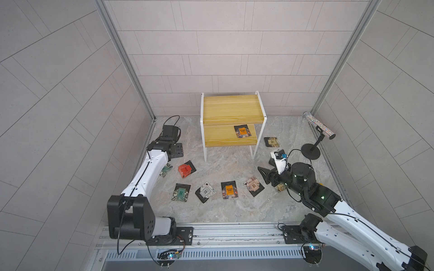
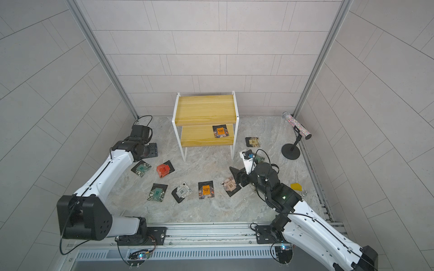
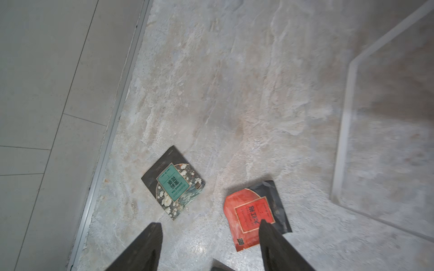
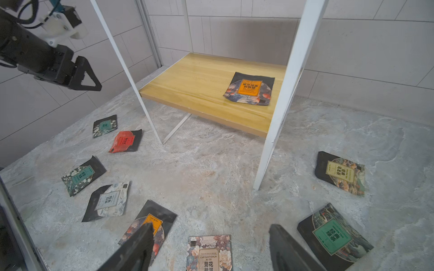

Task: Remove the tea bags from the shelf
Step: Place the tea bag at the center of the board, then pick up the tea bag from the shelf.

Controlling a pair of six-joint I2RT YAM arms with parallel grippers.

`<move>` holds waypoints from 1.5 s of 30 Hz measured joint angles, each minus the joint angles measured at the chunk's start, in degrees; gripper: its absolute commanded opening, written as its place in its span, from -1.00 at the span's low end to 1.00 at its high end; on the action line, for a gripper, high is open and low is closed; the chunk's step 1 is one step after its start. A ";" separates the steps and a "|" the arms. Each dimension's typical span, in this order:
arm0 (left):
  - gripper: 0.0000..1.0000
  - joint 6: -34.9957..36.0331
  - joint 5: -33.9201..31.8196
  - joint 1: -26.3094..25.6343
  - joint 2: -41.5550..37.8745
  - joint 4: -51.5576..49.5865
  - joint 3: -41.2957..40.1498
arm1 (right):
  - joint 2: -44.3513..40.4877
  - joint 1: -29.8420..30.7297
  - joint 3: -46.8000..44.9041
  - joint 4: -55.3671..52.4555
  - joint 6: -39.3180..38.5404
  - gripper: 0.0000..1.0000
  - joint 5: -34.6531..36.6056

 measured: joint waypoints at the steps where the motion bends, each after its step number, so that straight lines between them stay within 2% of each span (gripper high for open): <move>1: 0.46 -0.02 1.51 -0.11 -1.51 0.33 -0.48 | 0.52 -1.09 0.87 0.00 0.52 0.67 -0.59; 14: 0.48 -1.11 24.06 -2.58 -16.06 1.92 -4.44 | 9.40 -18.40 12.28 -3.54 10.25 0.75 -16.44; 17: 0.59 -2.10 27.56 -5.20 -17.29 2.99 -5.33 | 12.13 -23.21 14.91 -4.70 12.26 0.76 -19.61; 22: 0.60 -4.81 30.99 -10.01 -18.49 5.55 -7.56 | 17.49 -30.71 18.82 -5.66 15.47 0.75 -22.93; 26: 0.61 -6.03 33.29 -12.57 -18.47 7.13 -7.67 | 24.41 -34.51 22.60 -6.01 17.62 0.74 -24.85; 32: 0.60 -6.80 34.60 -14.36 -18.53 8.74 -8.20 | 37.59 -36.54 31.10 -7.39 19.37 0.75 -27.67; 33: 0.60 -7.02 34.71 -14.47 -18.56 9.07 -8.66 | 39.85 -36.54 32.98 -7.87 19.34 0.79 -28.61; 34: 0.60 -7.28 34.82 -14.64 -18.60 9.33 -9.20 | 42.27 -36.54 35.06 -8.26 19.54 0.99 -29.81; 38: 0.57 -8.17 35.30 -15.13 -18.97 9.40 -11.13 | 50.34 -36.54 41.38 -8.44 19.50 0.99 -34.67; 45: 0.57 -9.44 35.39 -15.87 -20.72 9.81 -11.96 | 59.74 -36.41 46.03 -6.21 21.84 0.99 -43.34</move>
